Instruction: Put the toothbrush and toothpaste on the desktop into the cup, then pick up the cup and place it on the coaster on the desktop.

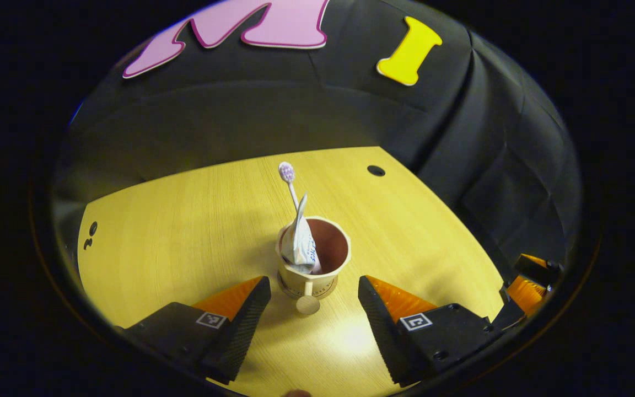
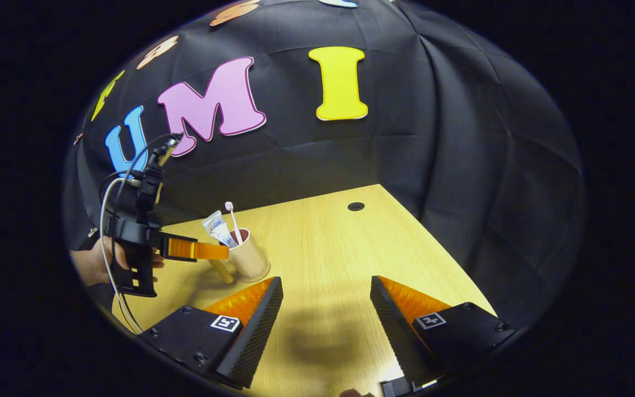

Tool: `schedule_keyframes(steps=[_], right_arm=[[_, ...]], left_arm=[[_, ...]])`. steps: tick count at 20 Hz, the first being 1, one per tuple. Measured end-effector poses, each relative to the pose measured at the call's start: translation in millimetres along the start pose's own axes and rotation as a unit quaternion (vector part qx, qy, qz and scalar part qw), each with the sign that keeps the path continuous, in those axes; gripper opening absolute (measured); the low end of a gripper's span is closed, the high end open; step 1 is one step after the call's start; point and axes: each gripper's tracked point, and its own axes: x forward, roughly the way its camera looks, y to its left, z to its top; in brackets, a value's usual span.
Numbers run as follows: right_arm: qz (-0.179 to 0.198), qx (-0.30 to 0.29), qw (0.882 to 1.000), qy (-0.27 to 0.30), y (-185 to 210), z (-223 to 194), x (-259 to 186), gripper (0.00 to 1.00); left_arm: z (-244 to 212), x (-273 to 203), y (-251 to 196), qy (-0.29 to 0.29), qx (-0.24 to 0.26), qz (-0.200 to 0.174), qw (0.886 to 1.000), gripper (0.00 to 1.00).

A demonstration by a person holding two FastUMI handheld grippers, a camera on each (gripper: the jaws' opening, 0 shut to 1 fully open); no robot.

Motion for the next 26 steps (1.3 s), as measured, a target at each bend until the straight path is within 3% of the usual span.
schedule_keyframes(steps=[4,8,13,16,20,23,26], right_arm=[[0.006,-0.008,1.000,-0.011,15.2,10.2,-6.7,0.98],[0.017,-0.023,0.999,-0.026,44.5,21.7,-20.7,0.98],[0.036,-0.054,0.996,-0.067,91.2,48.3,-50.4,0.98],[0.047,-0.063,0.993,-0.089,117.6,63.9,-74.7,0.98],[0.066,-0.061,0.990,-0.110,151.6,73.5,-117.6,0.98],[0.077,-0.068,0.988,-0.116,168.7,70.7,-151.3,0.98],[0.076,-0.060,0.988,-0.117,173.3,66.4,-182.9,0.98]], left_arm=[[17.3,-51.5,12.9,-0.058,0.007,0.024,0.998,0.98],[25.2,-114.2,14.8,-0.122,-0.019,0.021,0.992,0.98],[17.5,-204.6,35.5,-0.202,-0.031,0.080,0.976,0.98],[8.6,-262.4,34.9,-0.263,-0.036,0.102,0.959,0.98],[-28.1,-332.6,28.3,-0.315,-0.030,0.141,0.938,0.98],[-70.6,-376.6,17.7,-0.318,-0.051,0.146,0.935,0.98],[-111.2,-410.2,11.4,-0.314,-0.038,0.151,0.936,0.98]])
